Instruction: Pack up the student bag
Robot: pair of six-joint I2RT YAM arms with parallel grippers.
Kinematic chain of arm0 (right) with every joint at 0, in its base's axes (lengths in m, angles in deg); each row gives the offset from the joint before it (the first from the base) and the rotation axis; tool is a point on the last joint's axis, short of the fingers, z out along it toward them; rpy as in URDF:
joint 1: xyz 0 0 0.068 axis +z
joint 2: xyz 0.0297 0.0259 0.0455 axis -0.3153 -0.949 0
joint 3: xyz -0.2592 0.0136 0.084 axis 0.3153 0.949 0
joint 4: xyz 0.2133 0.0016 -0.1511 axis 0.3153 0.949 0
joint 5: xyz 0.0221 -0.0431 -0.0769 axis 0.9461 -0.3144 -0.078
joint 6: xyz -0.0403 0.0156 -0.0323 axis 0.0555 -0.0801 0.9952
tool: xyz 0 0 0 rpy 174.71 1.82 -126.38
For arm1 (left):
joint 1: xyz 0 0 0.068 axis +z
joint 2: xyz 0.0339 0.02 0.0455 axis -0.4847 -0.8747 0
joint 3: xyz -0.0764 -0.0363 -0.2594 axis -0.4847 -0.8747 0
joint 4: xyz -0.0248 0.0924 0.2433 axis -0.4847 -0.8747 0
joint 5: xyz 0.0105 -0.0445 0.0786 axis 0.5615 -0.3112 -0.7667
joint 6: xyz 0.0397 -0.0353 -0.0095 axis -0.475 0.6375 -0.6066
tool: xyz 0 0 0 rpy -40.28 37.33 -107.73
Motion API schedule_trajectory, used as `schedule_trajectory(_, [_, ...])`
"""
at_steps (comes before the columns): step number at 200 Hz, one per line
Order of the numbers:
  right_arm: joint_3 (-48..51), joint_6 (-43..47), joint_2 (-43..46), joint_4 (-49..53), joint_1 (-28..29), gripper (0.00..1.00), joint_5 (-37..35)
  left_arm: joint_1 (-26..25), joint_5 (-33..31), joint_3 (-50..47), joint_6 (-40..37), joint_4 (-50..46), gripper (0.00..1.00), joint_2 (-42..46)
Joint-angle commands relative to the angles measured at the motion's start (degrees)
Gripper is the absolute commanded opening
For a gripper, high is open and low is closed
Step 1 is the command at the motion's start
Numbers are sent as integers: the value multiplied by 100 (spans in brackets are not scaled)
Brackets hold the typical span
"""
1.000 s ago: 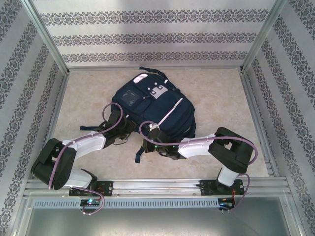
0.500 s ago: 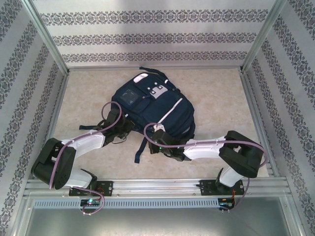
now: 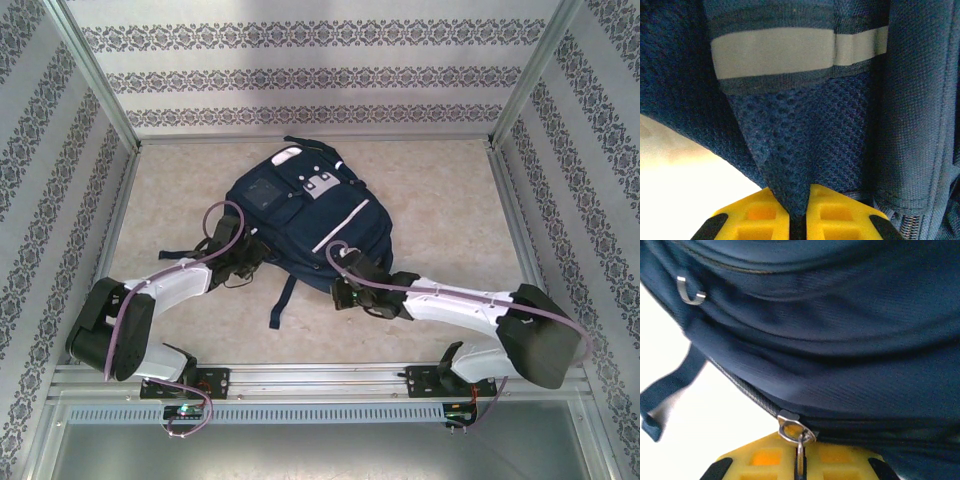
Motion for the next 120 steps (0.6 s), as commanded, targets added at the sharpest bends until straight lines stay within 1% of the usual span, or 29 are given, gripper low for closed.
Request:
schedule_trajectory(1, [-10, 457, 275, 1001, -328, 0, -38, 314, -496, 193, -267, -387, 11, -99])
schedule_trajectory(22, [-14, 746, 378, 1238, -767, 0, 21, 360, -485, 314, -379, -573, 11, -125])
schedule_trajectory(32, [-14, 901, 426, 1208, -868, 0, 142, 399, -485, 380, -442, -642, 11, -142])
schedule_trajectory(48, [14, 1092, 460, 888, -858, 0, 670, 498, -326, 688, -643, -813, 14, -278])
schedule_trajectory(56, [-11, 1085, 413, 715, -816, 0, 972, 548, -220, 963, -776, -1045, 20, -407])
schedule_trajectory(67, [-78, 1028, 319, 475, -661, 0, 1285, 591, -119, 1374, -953, -1406, 37, -592])
schedule_trajectory(75, [-177, 952, 249, 368, -472, 0, 1294, 614, -114, 1662, -1040, -1797, 49, -655])
schedule_trajectory(85, [-380, 870, 127, 363, -193, 0, 1136, 642, -203, 1917, -1037, -2247, 58, -611])
schedule_trajectory(97, [-596, 667, -56, 294, 96, 0, 918, 635, -327, 1958, -970, -2503, 64, -375])
schedule_trajectory(111, [-754, 343, -300, 11, 362, 0, 890, 649, -378, 1896, -844, -2837, 66, -52])
schedule_trajectory(120, [-903, 162, -476, -56, 504, 0, 808, 641, -236, 1804, -762, -2965, 67, 153])
